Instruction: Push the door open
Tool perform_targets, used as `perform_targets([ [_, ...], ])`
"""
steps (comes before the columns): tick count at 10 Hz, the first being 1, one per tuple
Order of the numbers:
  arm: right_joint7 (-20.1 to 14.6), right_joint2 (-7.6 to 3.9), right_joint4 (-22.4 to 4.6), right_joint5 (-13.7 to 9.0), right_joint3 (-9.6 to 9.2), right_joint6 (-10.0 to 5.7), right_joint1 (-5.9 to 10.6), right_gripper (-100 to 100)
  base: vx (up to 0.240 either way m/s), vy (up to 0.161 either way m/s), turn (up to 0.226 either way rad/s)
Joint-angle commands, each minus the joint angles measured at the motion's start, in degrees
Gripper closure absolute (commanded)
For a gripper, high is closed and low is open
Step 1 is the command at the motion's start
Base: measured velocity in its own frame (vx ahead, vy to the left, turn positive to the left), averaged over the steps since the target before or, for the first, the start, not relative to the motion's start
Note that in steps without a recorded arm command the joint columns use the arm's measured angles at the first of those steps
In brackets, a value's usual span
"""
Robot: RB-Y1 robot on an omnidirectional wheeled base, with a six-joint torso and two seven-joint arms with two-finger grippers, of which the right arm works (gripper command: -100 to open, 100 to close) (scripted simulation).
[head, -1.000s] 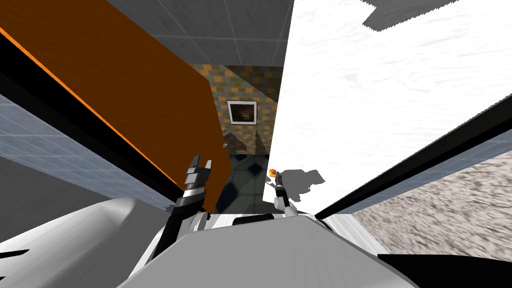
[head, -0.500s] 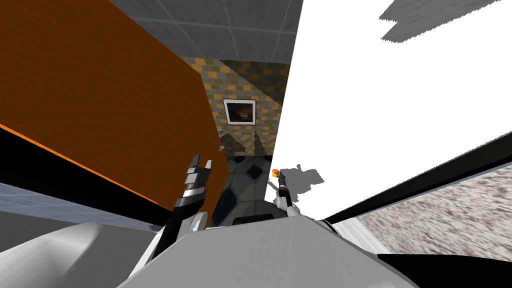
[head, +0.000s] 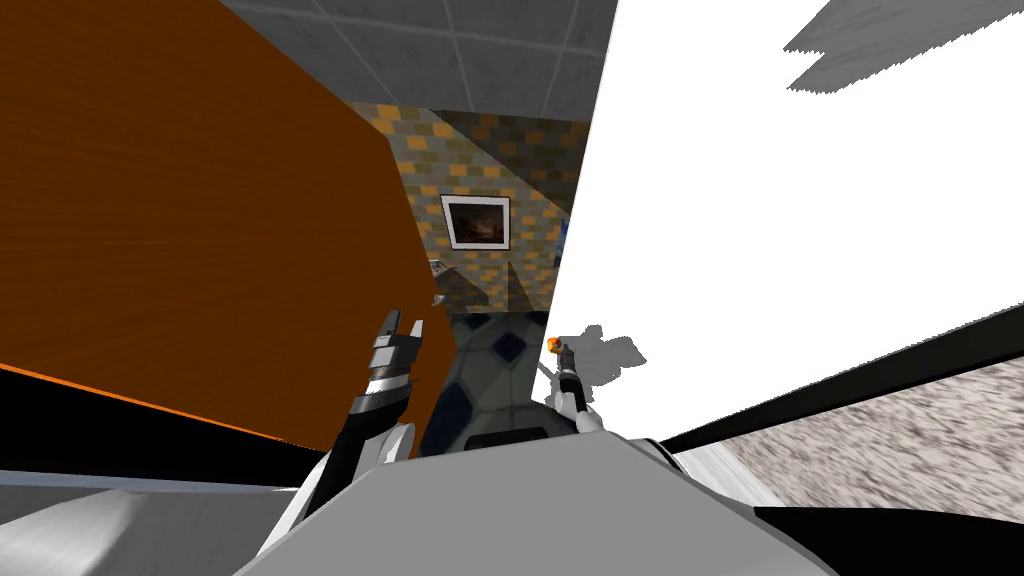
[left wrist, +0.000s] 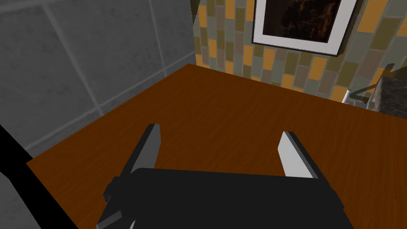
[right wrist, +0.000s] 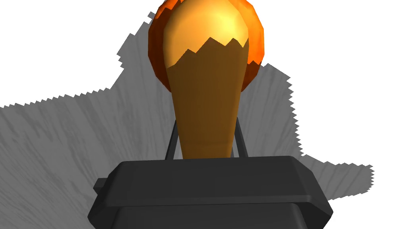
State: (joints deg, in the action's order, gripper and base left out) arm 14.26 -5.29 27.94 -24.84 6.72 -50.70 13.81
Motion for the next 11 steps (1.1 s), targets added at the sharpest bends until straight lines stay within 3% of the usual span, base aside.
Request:
perform_targets([
  [1,0.8,-0.05,2.3,-0.1,0.26,0.97,-1.04,100,-0.018,-0.019,0.019],
  [2,1.0,0.0,2.2,-0.8,1.37,0.9,-1.06,100,0.121,0.029,-0.046],
  [5,1.1,0.03,1.2,-0.9,1.63,0.89,-1.07,100,0.115,0.039,-0.046],
  [6,1.2,0.1,2.2,-1.3,2.14,0.86,-1.08,100,0.067,0.02,-0.063],
  [11,1.8,0.78,2.0,-2.7,4.43,0.73,-1.12,100,0.166,0.045,-0.058],
])
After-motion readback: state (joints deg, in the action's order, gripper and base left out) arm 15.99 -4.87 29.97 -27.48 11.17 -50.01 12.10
